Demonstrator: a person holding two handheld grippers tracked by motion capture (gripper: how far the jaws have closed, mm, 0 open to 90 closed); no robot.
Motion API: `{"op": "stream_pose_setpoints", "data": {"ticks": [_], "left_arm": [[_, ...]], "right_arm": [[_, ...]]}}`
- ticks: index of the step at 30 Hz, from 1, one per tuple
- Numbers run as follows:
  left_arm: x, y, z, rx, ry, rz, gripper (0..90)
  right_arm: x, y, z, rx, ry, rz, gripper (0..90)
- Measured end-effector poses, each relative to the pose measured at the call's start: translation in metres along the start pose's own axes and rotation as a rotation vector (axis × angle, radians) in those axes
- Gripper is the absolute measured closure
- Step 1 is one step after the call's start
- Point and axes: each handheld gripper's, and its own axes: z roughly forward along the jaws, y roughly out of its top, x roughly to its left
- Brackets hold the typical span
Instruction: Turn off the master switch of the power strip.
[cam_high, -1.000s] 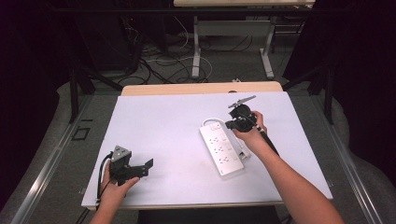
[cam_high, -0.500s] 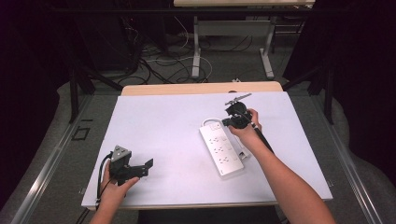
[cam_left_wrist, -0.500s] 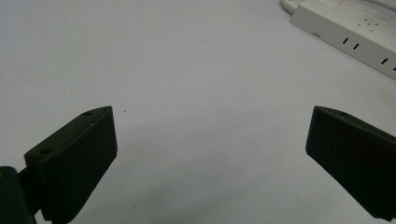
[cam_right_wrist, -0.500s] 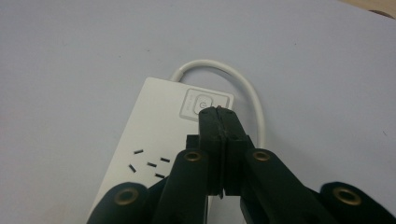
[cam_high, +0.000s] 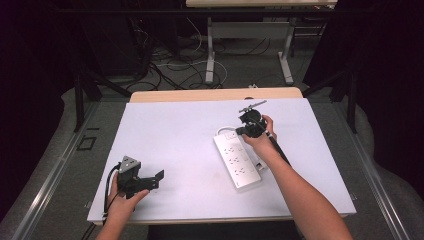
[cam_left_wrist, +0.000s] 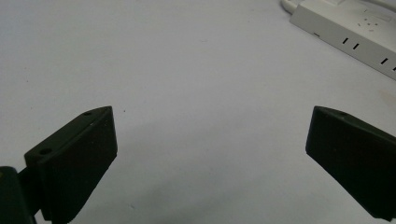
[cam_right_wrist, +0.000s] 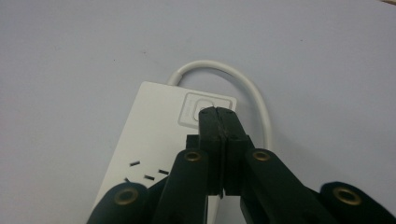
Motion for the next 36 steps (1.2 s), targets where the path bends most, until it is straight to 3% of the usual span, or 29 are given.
{"op": "stream_pose_setpoints", "data": {"ticks": [14,23,27,28,29,36], "left_arm": [[0.000,0.000,0.000,-0.002,-0.002,0.005,2.2],[0.001,-0.001,0.000,-0.001,-0.005,0.000,2.2],[0.001,-0.001,0.000,0.003,-0.006,-0.001,2.2],[0.001,-0.001,0.001,0.001,-0.006,0.000,2.2],[0.000,0.000,0.001,0.001,-0.005,0.001,2.2],[0.000,-0.001,0.001,0.004,-0.009,0.000,2.2]], "right_arm": [[0.007,0.001,0.020,0.011,0.019,0.015,90.0],[0.007,0.000,0.030,0.021,0.019,0.038,90.0],[0.006,0.000,0.033,0.020,0.012,0.025,90.0],[0.006,-0.001,0.035,-0.002,0.020,0.037,90.0],[0.006,0.000,0.035,0.018,0.008,0.034,90.0],[0.007,-0.001,0.043,0.014,0.005,0.034,90.0]]}}
